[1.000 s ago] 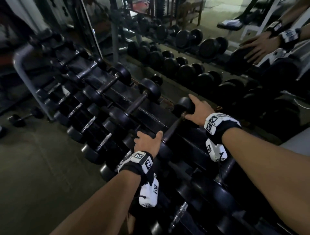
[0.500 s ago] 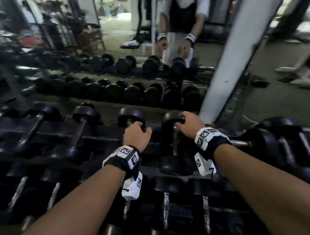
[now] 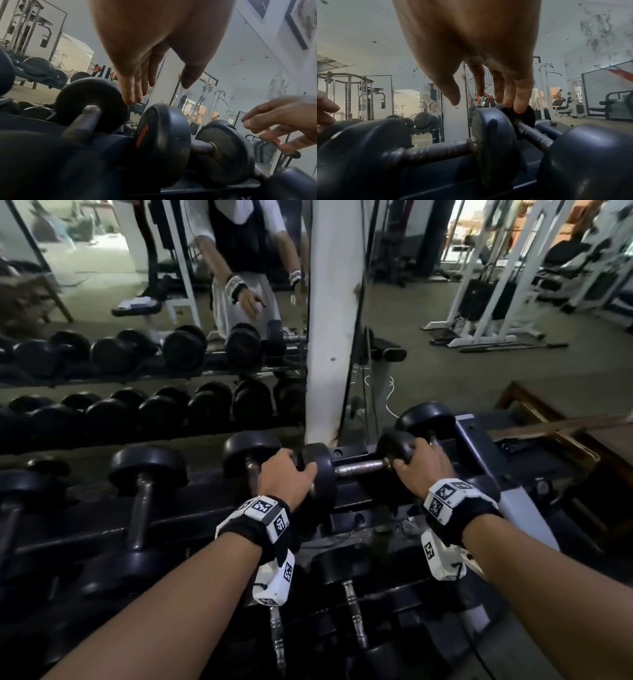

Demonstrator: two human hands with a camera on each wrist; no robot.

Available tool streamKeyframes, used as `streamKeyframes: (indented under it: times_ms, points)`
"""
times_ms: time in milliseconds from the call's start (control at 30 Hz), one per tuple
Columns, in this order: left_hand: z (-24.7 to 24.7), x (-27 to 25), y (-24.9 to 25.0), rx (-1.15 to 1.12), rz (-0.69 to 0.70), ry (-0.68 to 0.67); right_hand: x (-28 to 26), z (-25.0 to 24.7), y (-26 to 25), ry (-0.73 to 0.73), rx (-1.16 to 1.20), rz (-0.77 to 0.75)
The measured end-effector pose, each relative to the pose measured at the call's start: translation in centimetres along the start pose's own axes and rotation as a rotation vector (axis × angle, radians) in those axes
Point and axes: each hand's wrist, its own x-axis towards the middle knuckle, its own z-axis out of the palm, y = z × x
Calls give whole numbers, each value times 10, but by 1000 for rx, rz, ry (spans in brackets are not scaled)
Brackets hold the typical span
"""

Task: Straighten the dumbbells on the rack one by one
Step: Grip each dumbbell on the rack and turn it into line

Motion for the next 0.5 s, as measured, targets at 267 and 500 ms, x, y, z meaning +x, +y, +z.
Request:
streamKeyframes:
  times_ms: [267, 500]
  points:
    - [78, 47, 35, 55, -238, 48, 89, 1, 33, -278, 62, -19]
    - [85, 75, 38, -50, -580, 84, 128, 22, 36, -438, 336, 122]
